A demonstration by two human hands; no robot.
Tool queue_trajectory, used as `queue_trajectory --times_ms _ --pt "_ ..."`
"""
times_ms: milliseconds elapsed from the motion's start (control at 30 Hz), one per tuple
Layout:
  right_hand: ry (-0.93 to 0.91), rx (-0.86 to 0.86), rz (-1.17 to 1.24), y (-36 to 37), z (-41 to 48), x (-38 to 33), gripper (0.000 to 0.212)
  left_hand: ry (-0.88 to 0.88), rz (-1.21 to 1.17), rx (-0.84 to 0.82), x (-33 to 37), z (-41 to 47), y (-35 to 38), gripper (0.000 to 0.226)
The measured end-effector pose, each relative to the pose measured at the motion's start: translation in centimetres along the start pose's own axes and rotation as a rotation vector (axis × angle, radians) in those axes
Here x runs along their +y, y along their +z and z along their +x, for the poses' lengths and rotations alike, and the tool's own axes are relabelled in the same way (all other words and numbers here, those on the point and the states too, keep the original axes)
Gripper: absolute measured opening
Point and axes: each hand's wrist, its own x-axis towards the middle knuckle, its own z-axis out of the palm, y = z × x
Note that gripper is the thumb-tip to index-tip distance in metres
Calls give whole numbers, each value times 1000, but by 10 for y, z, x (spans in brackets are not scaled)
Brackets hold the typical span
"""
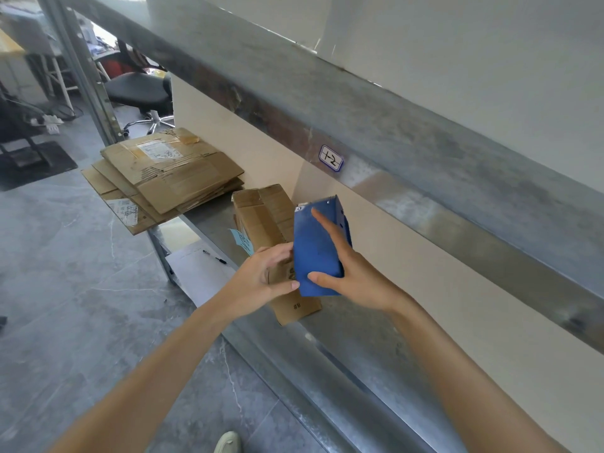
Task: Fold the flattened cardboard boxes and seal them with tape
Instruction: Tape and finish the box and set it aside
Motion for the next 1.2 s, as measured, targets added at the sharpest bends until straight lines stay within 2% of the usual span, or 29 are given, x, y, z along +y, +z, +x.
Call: queue_trajectory --times_ms 100,267,500,600,800,967,1200 --pt "2 60 -20 -3 3 -4 106 -24 -82 -32 3 6 0 67" --pt "-35 113 1 1 7 -5 112 -71 -276 -29 2 11 1 68" --pt "-2 197 227 8 16 -5 100 -12 -446 -19 1 10 12 66" --pt "25 245 252 10 19 -3 97 -58 -394 -43 0 11 9 68" --pt "34 148 132 6 17 11 107 -95 -30 -52 -1 3 1 64" --pt "62 171 71 -1 15 17 115 -36 30 -46 3 2 3 57" --pt "32 169 -21 -8 7 16 113 -12 99 -62 2 4 3 52"
